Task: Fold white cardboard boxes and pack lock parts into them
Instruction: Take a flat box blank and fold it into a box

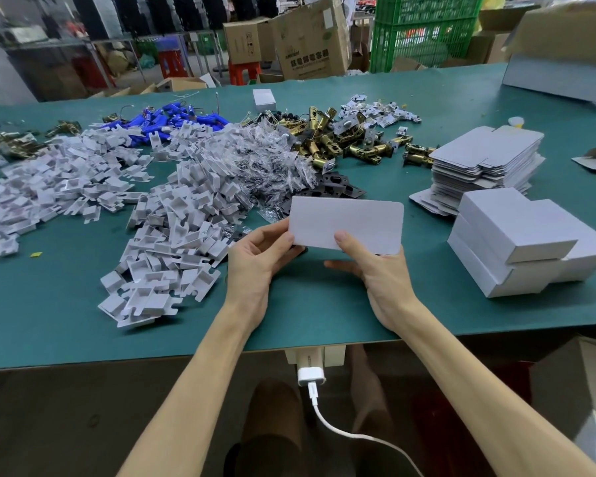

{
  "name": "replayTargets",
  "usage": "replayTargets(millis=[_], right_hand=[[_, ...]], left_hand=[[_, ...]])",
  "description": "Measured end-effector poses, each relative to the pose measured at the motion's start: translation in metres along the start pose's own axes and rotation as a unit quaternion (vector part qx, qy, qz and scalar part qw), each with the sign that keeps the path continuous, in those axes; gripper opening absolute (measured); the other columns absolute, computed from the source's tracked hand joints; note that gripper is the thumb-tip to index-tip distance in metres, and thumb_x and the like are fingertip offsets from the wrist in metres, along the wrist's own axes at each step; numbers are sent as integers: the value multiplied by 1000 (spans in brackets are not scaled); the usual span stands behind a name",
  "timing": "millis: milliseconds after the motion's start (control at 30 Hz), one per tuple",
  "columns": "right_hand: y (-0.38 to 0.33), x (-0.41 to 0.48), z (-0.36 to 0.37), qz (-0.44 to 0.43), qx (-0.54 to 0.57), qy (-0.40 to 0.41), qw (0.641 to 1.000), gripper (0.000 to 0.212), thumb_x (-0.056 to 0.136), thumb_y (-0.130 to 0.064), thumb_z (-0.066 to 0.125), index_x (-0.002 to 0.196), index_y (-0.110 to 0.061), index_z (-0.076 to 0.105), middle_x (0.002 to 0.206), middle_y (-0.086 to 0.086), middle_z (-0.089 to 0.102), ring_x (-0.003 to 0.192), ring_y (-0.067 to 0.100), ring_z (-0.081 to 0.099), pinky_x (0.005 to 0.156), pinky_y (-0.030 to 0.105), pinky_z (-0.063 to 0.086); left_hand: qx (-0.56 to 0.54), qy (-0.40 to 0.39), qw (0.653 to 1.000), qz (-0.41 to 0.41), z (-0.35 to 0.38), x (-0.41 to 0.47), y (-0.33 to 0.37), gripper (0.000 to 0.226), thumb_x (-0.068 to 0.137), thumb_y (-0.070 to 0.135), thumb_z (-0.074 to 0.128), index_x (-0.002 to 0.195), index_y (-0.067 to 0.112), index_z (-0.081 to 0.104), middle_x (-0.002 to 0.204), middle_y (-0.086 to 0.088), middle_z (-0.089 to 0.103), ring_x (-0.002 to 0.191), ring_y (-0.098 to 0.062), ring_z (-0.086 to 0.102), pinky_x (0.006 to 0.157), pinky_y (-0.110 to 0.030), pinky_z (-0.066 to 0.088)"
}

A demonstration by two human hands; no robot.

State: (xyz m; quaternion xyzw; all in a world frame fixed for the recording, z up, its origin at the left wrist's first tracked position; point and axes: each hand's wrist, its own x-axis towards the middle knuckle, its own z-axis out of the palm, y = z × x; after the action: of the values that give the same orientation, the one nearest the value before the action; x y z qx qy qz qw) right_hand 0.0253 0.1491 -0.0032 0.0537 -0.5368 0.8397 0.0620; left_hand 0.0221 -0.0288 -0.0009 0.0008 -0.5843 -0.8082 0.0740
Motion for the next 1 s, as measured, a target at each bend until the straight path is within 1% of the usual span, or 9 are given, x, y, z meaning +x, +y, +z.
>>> replayTargets(millis=[133, 367, 467, 533, 633, 733, 867, 933, 1000], right_hand=[[2, -1, 2, 4, -23, -18, 1000, 24, 91, -11, 76, 109, -27, 75, 113, 4, 75, 105, 23, 71, 74, 40, 61], [2, -1, 0, 6, -15, 14, 1000, 26, 90, -8, 76, 113, -18, 71, 113, 7, 75, 103, 25, 71, 73, 40, 62], [3, -1, 2, 9, -39, 15, 999, 27, 91, -16, 77, 117, -19, 69, 113, 4, 75, 102, 23, 72, 76, 41, 63], [3, -1, 4, 10, -63, 11, 998, 26, 91, -22, 76, 116, -23, 69, 110, 1, 76, 99, 23, 73, 69, 35, 61], [3, -3, 5, 2, -109, -6, 994, 19, 90, -32, 78, 108, -29, 71, 103, -2, 76, 89, 17, 72, 65, 27, 57], [0, -5, 7, -11, -148, -29, 988, 22, 83, -44, 79, 101, -33, 71, 96, -13, 76, 86, 5, 70, 70, 22, 57], [-5, -10, 7, -96, -283, -85, 951, 46, 86, -52, 74, 127, -39, 57, 114, -15, 71, 100, 9, 70, 80, 26, 57], [-4, -13, 4, -175, -321, -72, 928, 56, 89, -41, 77, 138, -40, 49, 120, -12, 65, 102, 15, 68, 82, 23, 55], [-7, -11, 1, -197, -327, -36, 923, 71, 87, -36, 80, 147, -36, 41, 121, -8, 61, 104, 16, 68, 84, 29, 57]], left_hand=[[2, 28, 1000, 3, 1, 1, -3, 24, 95, -2, 68, 119, 2, 69, 115, -16, 77, 111, -31, 72, 95, -38, 61], [54, -15, 998, 28, 3, 1, -5, 39, 95, -3, 68, 133, -1, 65, 126, -13, 73, 123, -33, 67, 105, -47, 55], [122, -79, 988, 53, 5, -1, -6, 70, 92, -1, 74, 154, 18, 48, 142, 1, 65, 131, -16, 62, 110, -37, 51], [181, -106, 975, 73, 8, -1, -7, 93, 89, -2, 78, 160, 34, 31, 152, 1, 51, 132, -13, 58, 105, -34, 53], [311, -79, 937, 137, 9, 1, -10, 105, 86, 3, 82, 162, 40, 21, 141, -3, 37, 114, -7, 55, 88, -25, 56], [352, -67, 922, 149, 9, 2, -10, 91, 88, 1, 77, 161, 32, 32, 128, -9, 41, 108, -20, 55, 81, -19, 50], [318, -45, 941, 107, 7, 1, -9, 58, 95, 17, 75, 149, 24, 55, 122, -11, 53, 106, -24, 59, 83, -21, 52], [281, -62, 953, 91, 8, 0, -9, 41, 96, 26, 73, 136, 20, 64, 112, -15, 63, 87, -21, 62, 67, -27, 53], [248, -75, 962, 81, 10, -2, -7, 31, 97, 35, 70, 119, 13, 68, 97, -15, 72, 75, -14, 68, 57, -23, 49]])
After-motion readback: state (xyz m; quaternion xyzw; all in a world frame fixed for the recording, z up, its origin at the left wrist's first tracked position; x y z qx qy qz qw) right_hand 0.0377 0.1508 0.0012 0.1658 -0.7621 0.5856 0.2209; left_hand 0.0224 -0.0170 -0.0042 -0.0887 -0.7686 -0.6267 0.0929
